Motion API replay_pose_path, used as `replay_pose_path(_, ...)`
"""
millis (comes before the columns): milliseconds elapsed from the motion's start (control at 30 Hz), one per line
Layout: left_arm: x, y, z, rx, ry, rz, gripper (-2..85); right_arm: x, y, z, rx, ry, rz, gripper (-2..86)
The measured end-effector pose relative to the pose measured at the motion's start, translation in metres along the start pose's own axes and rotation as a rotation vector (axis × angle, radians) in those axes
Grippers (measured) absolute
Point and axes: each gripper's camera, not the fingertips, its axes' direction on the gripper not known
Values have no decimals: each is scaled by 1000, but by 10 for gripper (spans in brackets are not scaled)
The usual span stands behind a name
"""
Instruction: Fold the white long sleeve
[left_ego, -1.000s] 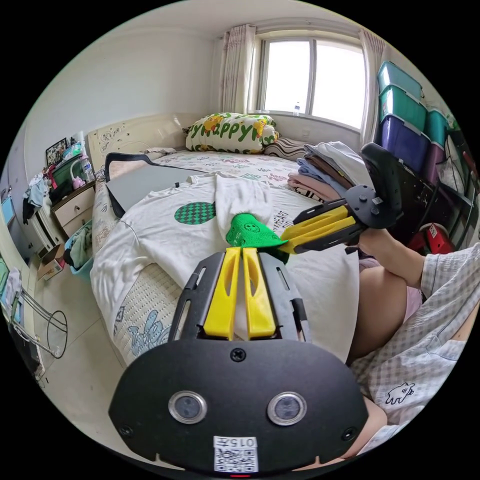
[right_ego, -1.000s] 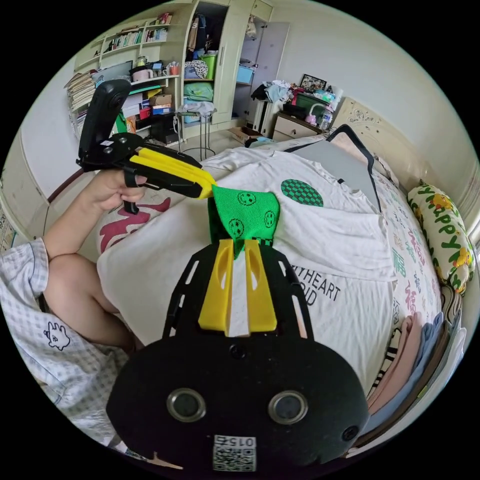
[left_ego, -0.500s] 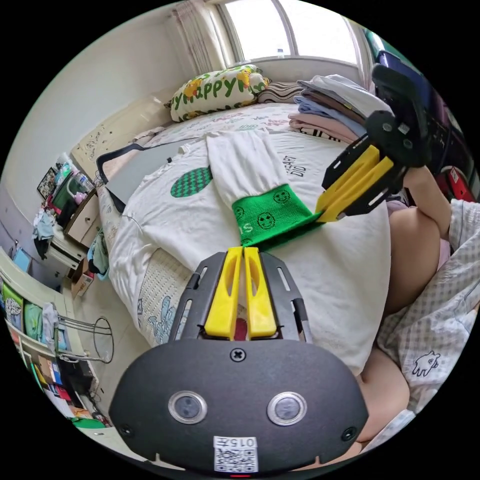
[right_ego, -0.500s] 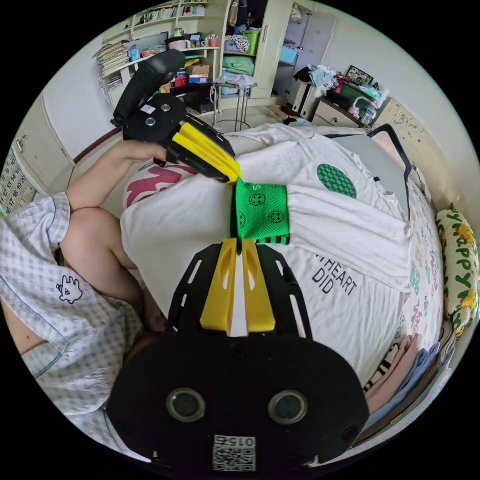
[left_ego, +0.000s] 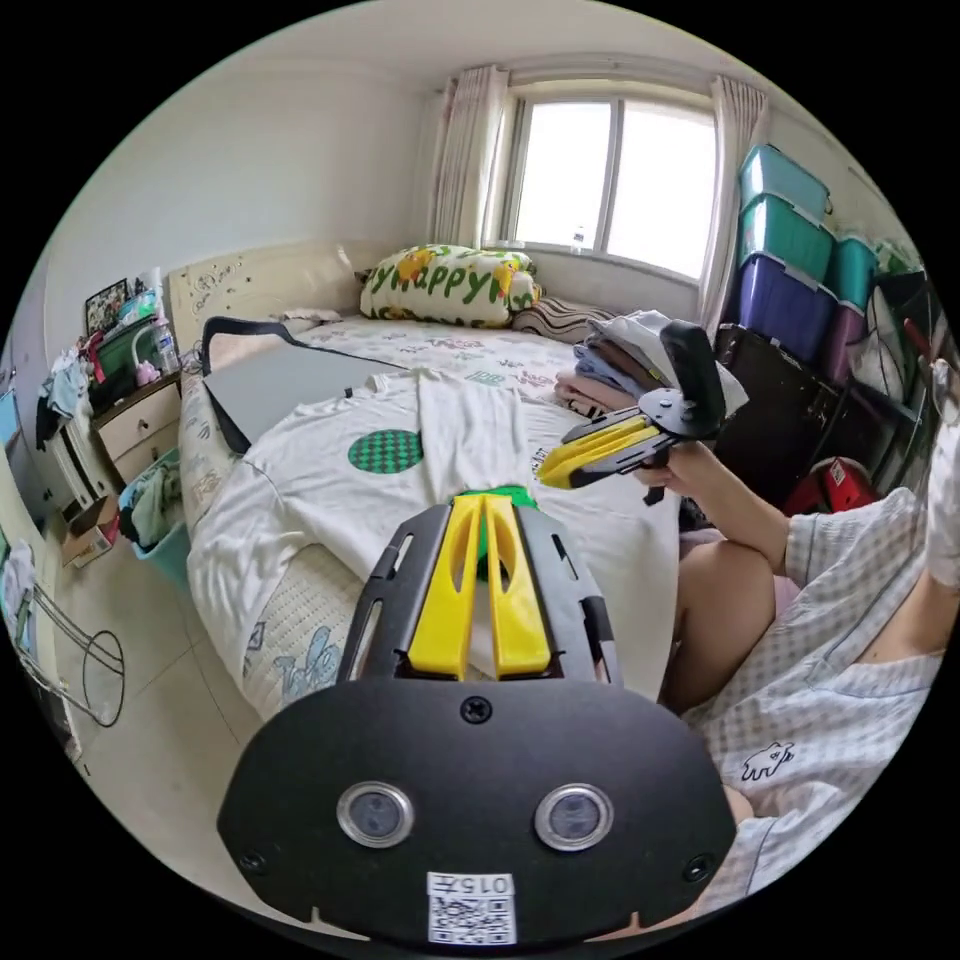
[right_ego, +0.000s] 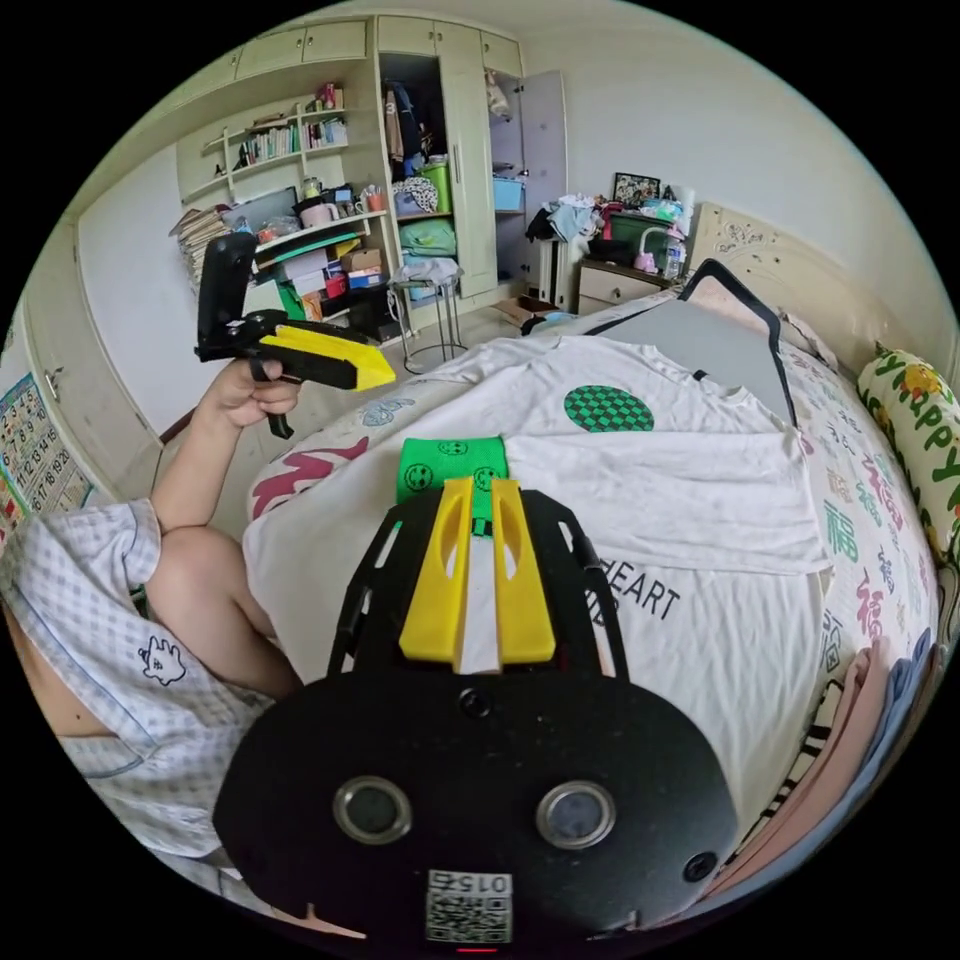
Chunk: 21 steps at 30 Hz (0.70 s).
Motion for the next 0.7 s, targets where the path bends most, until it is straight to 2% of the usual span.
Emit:
replay_pose_path(100,15,-11,64,-183,-53,50,-8,-6,-15,18,-78,54,-14,2)
replay_pose_path(200,29,-6,111,-340,-77,112,-6,-7,-15,29,-201,11,-25,-4)
replay_pose_path(433,20,20,118,-315,-62,58,-4,4,-10,9,-222,-80,6,-6)
replay_pose_path(567,20,37,126,-313,-61,47,-2,4,-24,-15,-58,-59,23,-5)
replay_pose_path(700,20,52,134,-311,-53,35,2,-1,-49,-13,9,54,16,-5)
